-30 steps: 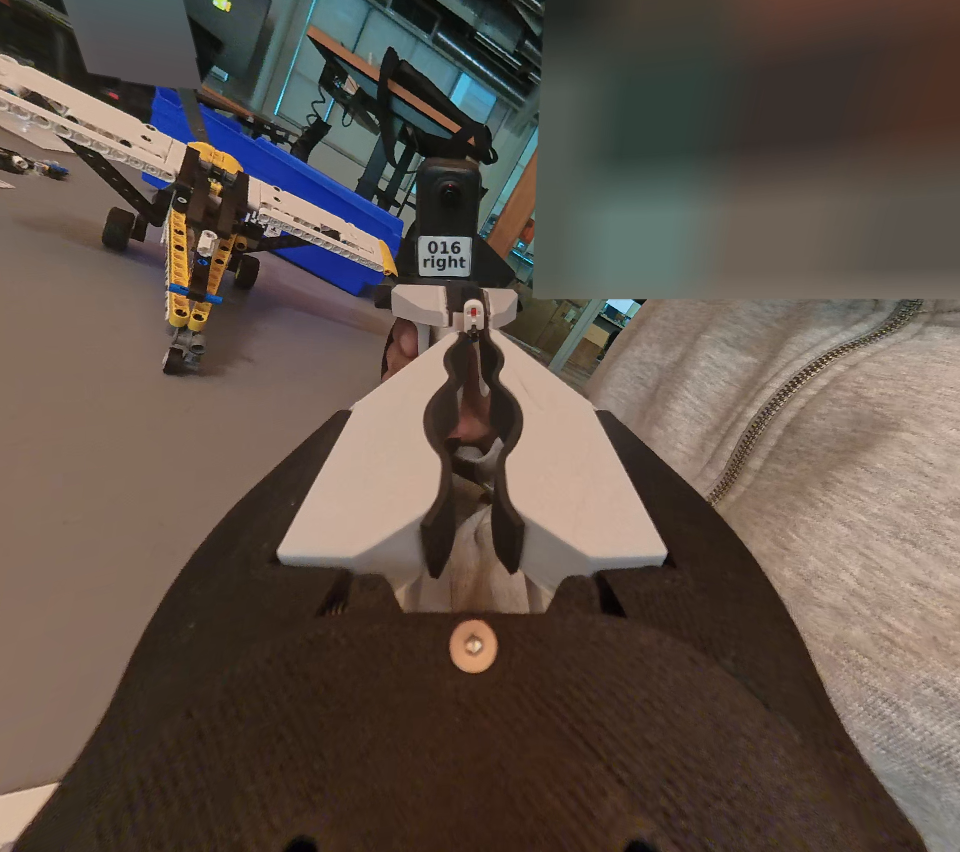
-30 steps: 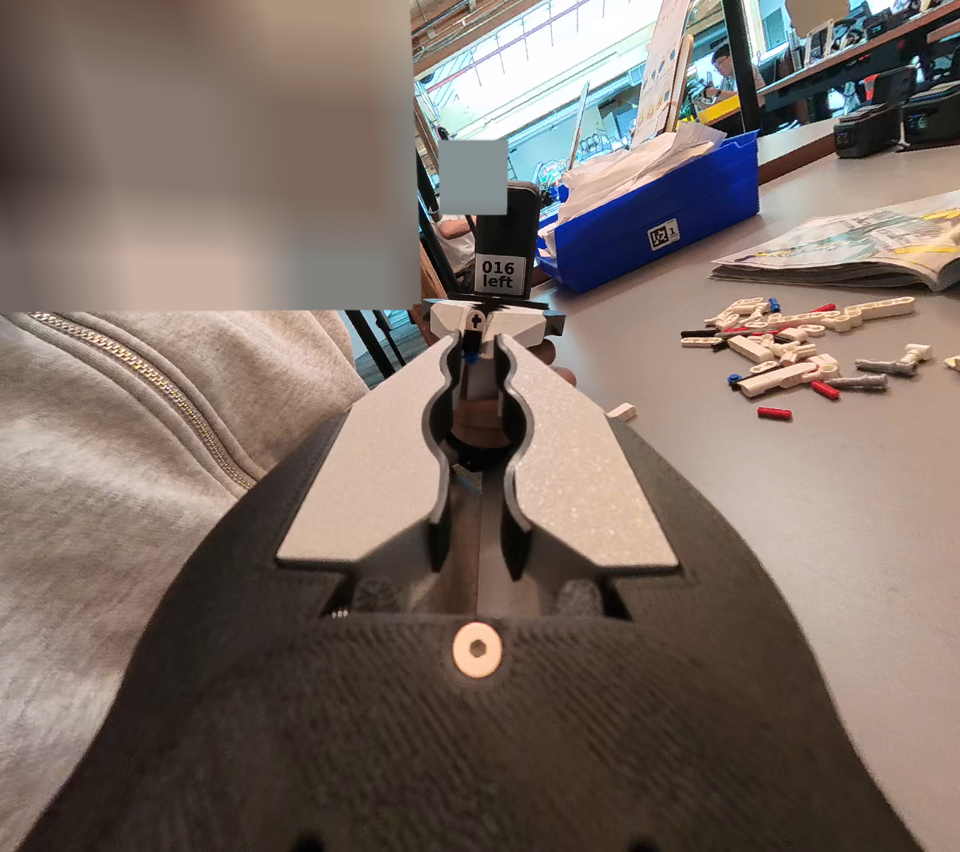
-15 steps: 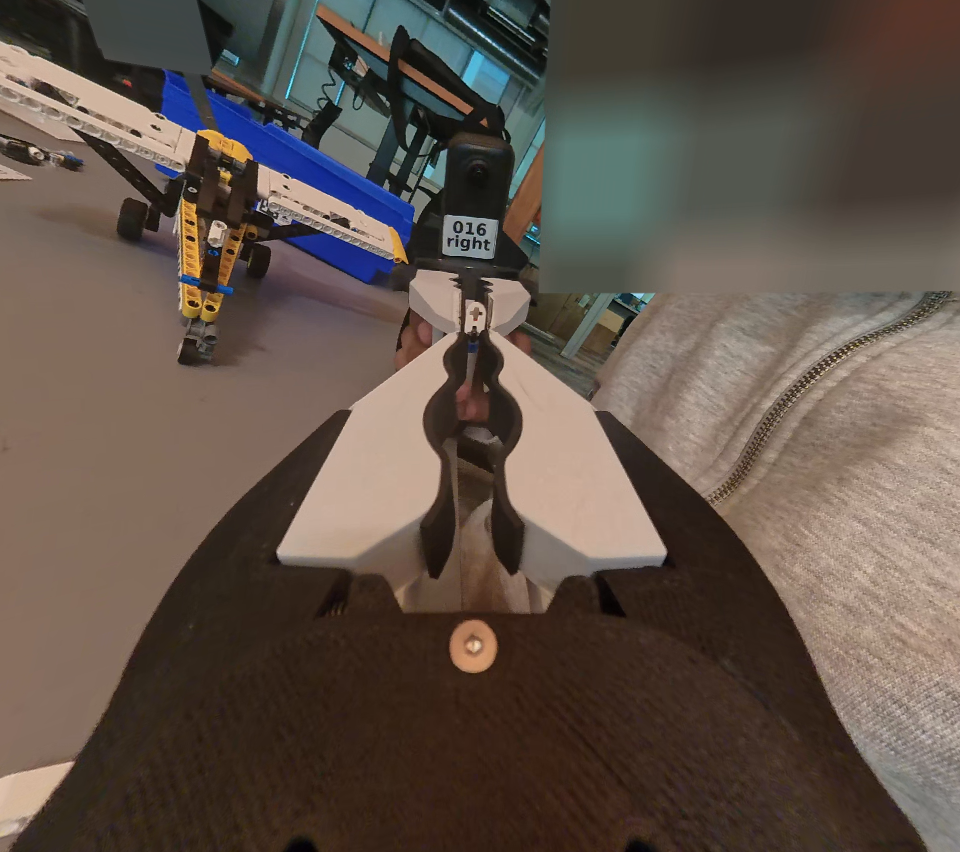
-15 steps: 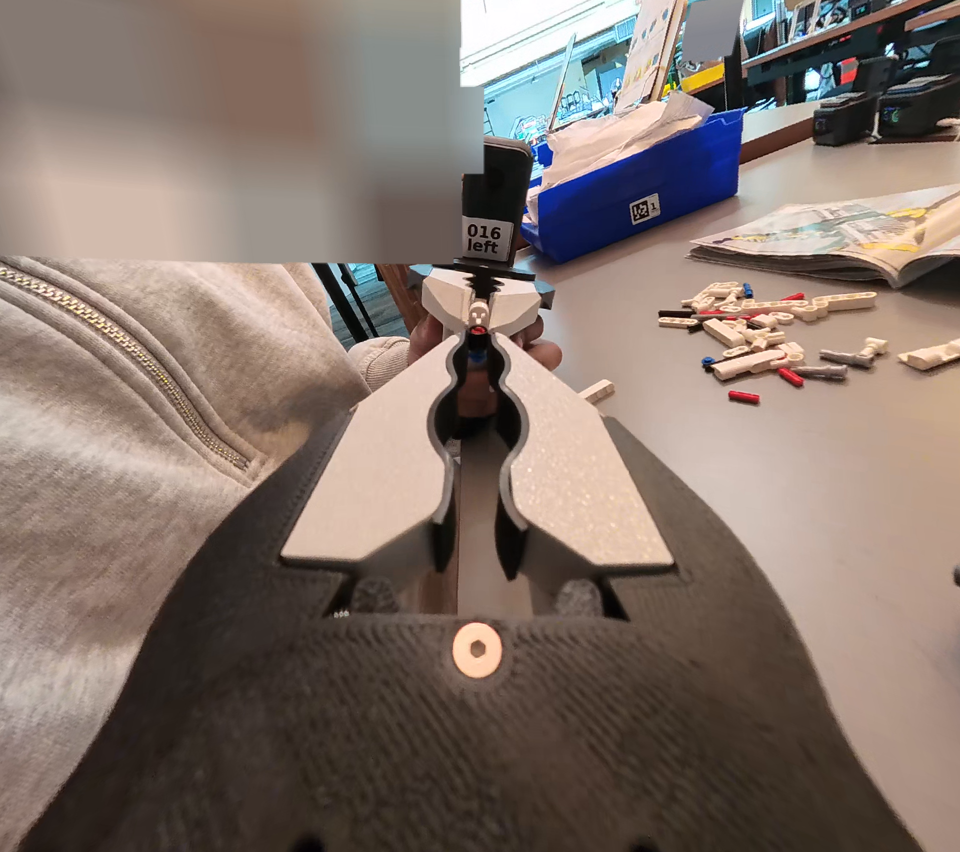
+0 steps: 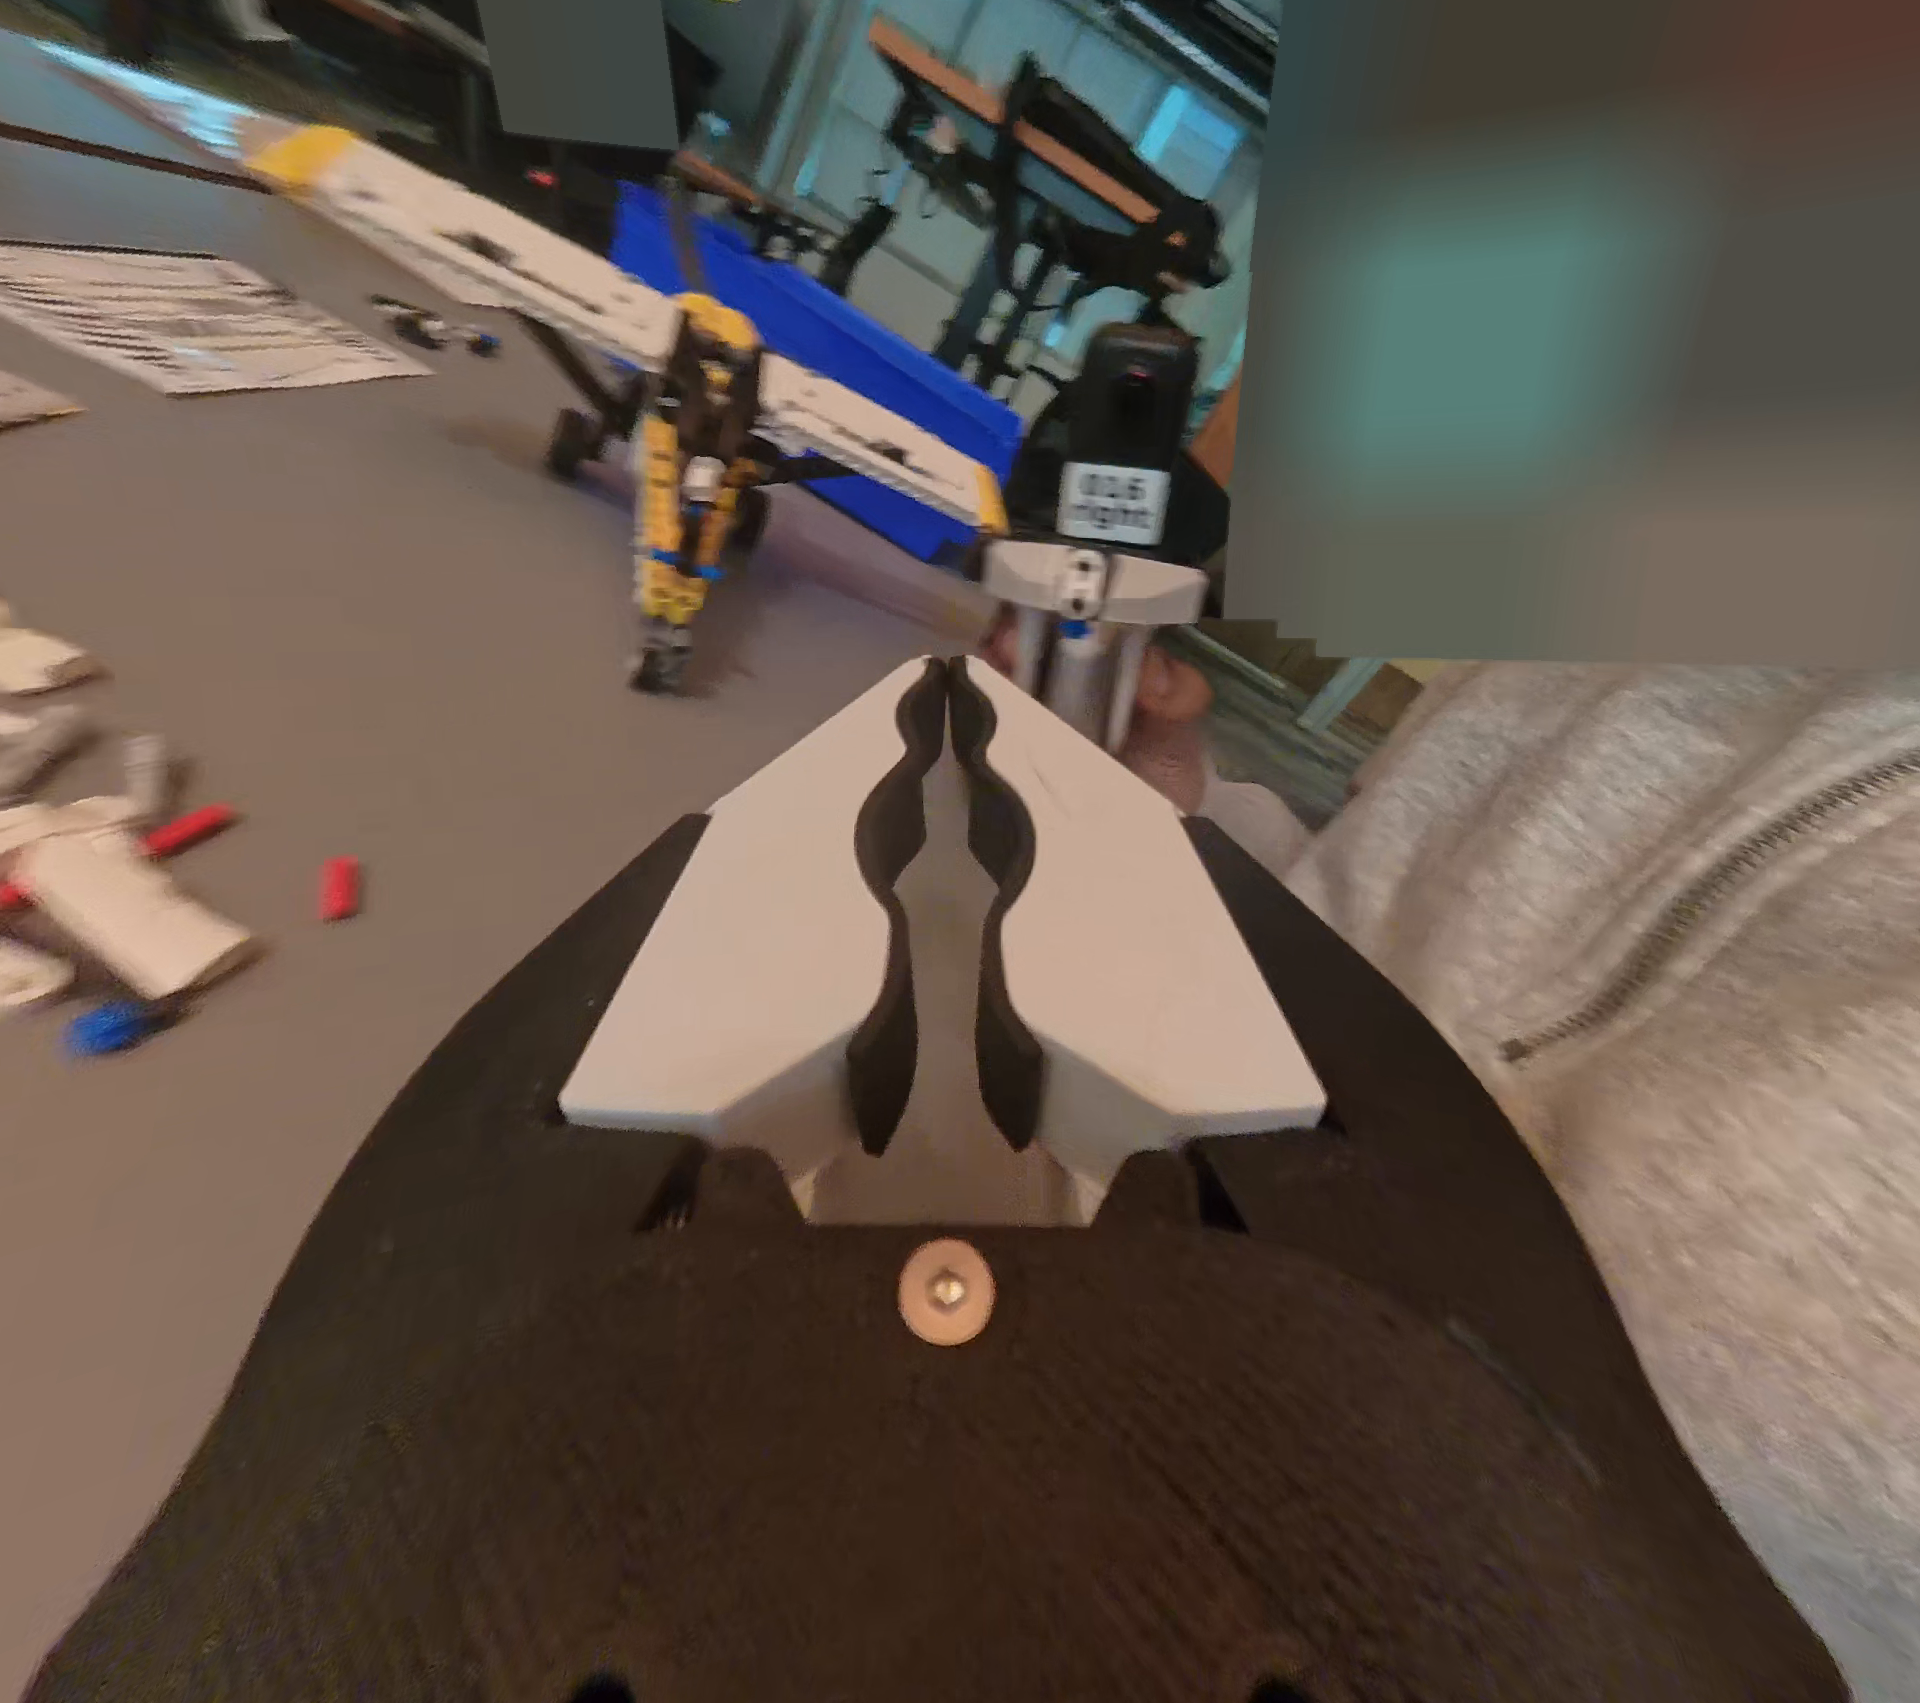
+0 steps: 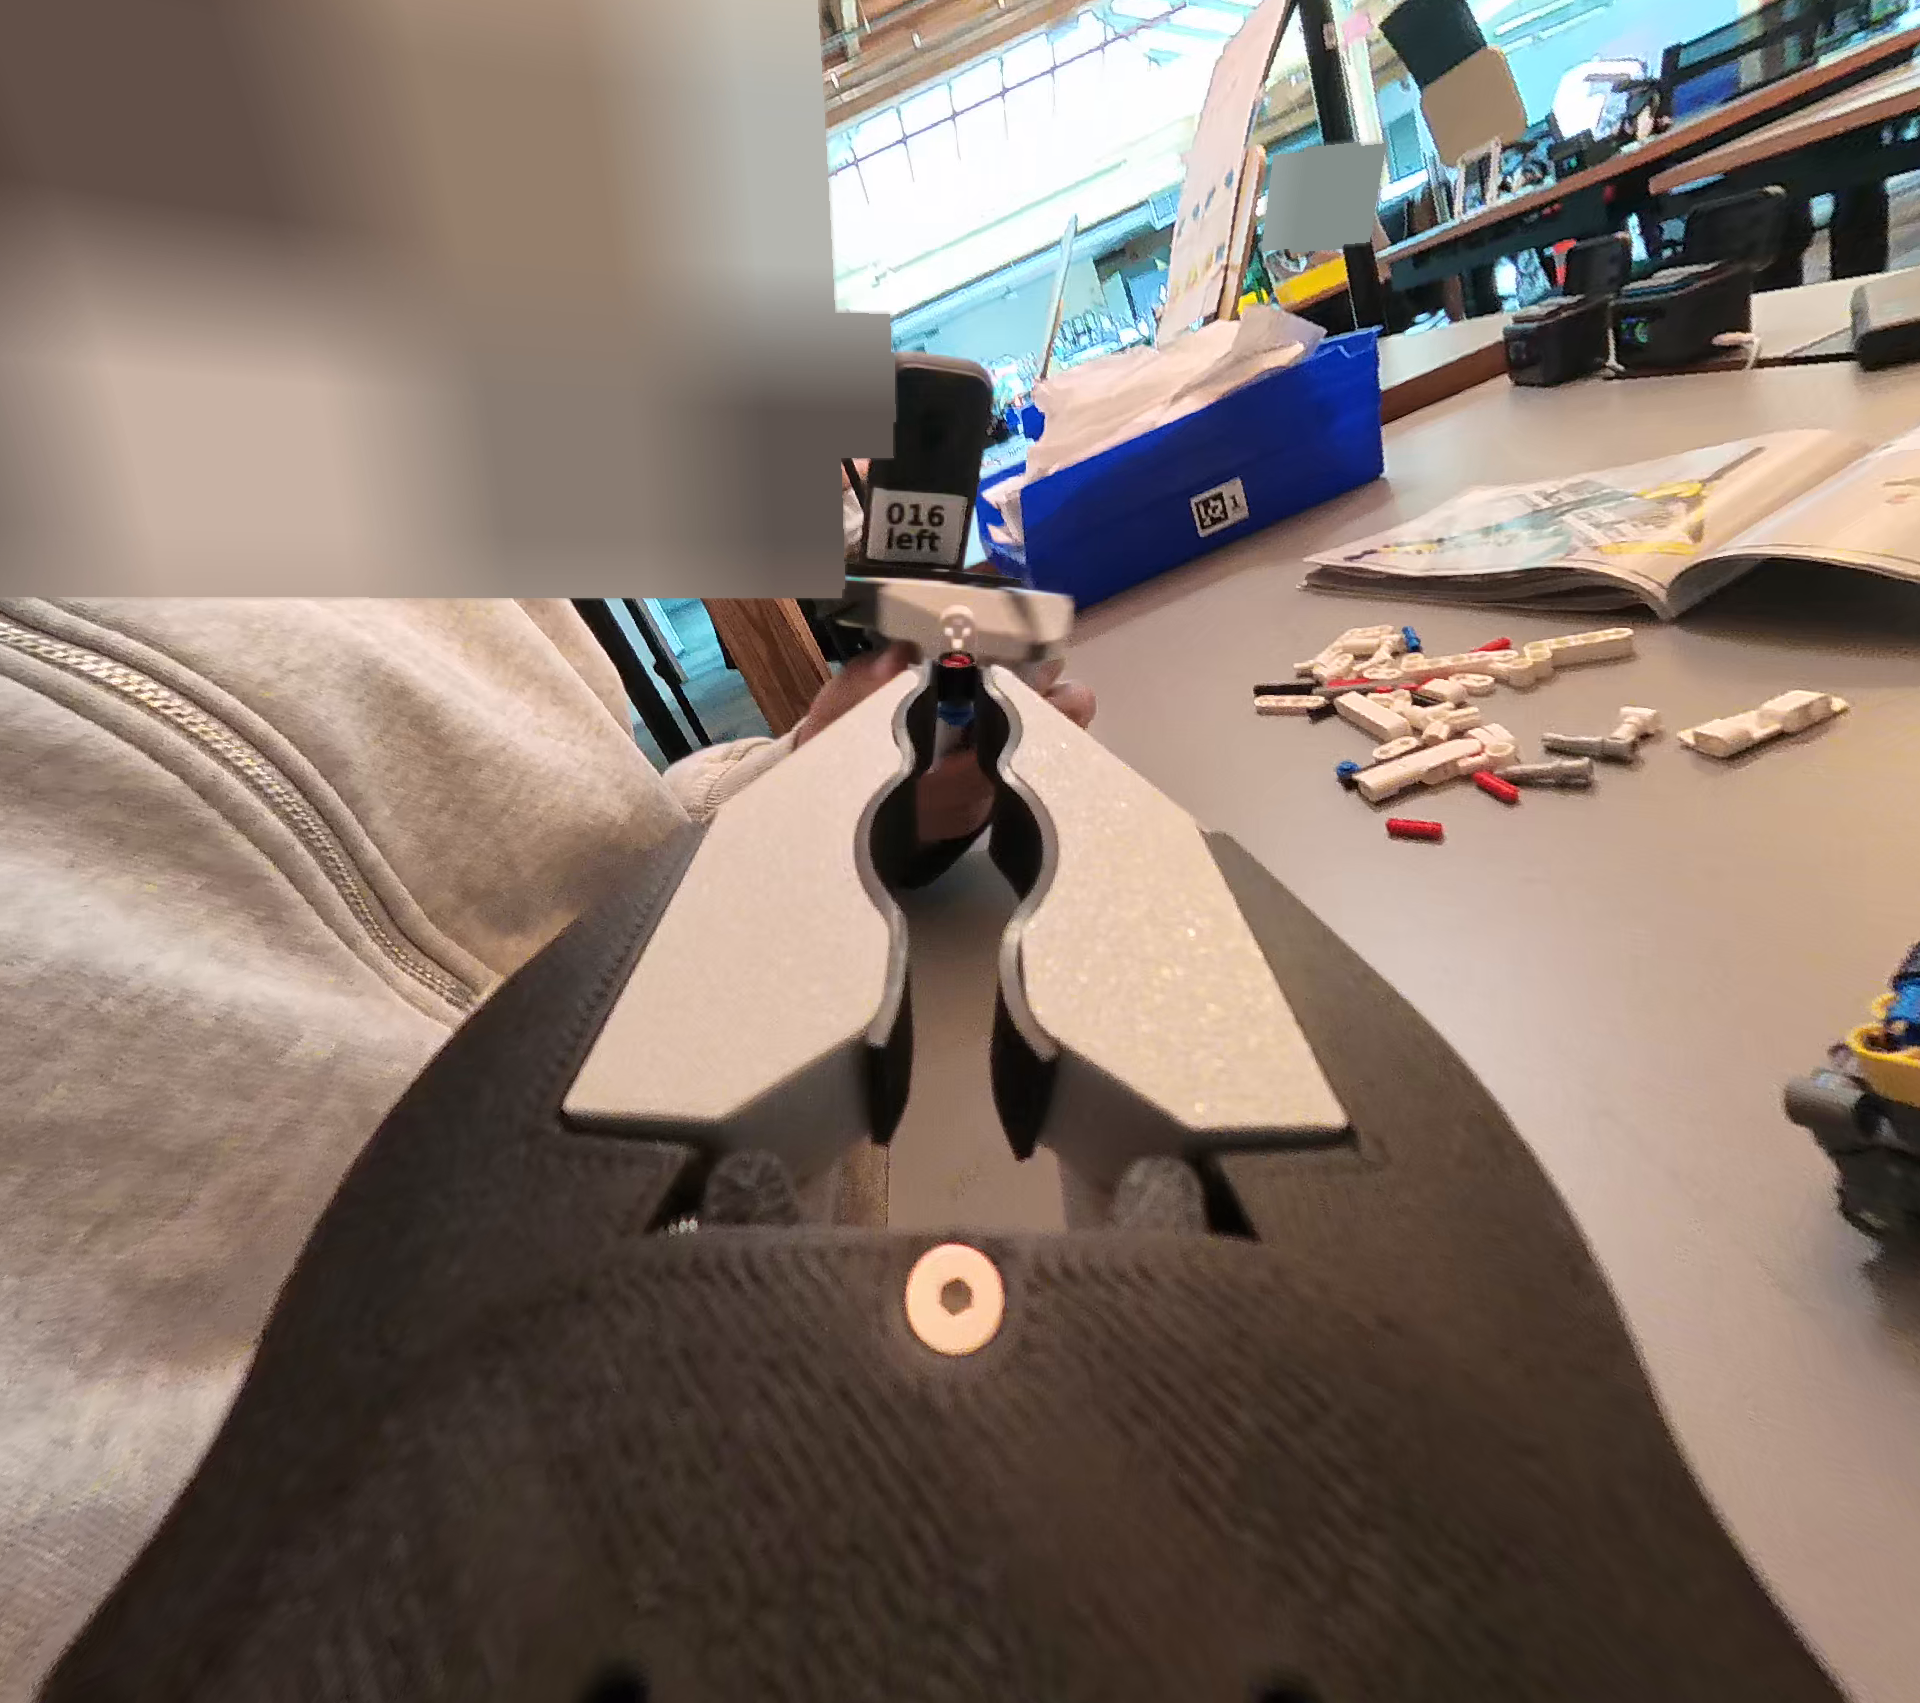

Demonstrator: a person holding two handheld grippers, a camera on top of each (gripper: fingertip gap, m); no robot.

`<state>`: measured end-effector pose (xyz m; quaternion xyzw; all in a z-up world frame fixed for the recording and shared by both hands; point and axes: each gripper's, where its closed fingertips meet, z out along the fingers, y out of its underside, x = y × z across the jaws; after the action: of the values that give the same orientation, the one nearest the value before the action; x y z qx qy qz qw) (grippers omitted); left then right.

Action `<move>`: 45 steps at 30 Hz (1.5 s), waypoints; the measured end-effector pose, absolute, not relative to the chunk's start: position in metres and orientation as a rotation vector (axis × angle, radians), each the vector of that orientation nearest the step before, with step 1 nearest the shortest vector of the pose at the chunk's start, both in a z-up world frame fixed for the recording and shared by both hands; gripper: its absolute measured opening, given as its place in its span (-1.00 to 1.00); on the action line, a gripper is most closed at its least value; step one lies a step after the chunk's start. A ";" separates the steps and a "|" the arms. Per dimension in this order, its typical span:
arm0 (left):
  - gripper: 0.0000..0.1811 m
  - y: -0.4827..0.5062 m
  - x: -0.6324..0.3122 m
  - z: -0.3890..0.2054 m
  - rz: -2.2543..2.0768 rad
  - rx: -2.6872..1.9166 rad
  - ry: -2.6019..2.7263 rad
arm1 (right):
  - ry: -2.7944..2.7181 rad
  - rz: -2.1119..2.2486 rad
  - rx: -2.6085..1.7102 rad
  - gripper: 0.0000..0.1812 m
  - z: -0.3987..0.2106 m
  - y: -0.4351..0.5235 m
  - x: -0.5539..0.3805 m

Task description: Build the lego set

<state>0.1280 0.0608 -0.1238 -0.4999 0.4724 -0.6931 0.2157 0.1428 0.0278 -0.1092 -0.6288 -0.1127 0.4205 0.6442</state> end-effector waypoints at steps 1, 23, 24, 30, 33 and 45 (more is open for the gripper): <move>-1.00 0.072 0.128 -0.126 -1.864 -1.423 1.285 | -0.253 0.962 -1.423 -0.95 -0.108 0.028 0.144; -0.95 0.240 0.130 -0.205 -0.773 -1.899 1.215 | -0.400 0.786 -1.521 -0.94 -0.121 0.030 0.120; -1.00 0.244 0.128 -0.199 -0.802 -1.887 1.156 | -0.399 0.786 -1.519 -0.94 -0.121 0.030 0.120; -1.00 0.248 0.123 -0.195 -0.894 -1.911 1.076 | -0.379 0.811 -1.499 -0.94 -0.118 0.029 0.124; -1.00 0.248 0.124 -0.196 -0.868 -1.911 1.090 | -0.379 0.807 -1.495 -0.94 -0.118 0.029 0.124; -1.00 0.240 0.130 -0.203 -0.914 -1.935 1.166 | -0.367 0.813 -1.498 -0.94 -0.118 0.030 0.125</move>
<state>0.1295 0.2398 -0.2027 -0.7452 0.4492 -0.3519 0.3451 0.1252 0.0296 -0.1180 -0.6576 -0.1613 0.3569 0.6436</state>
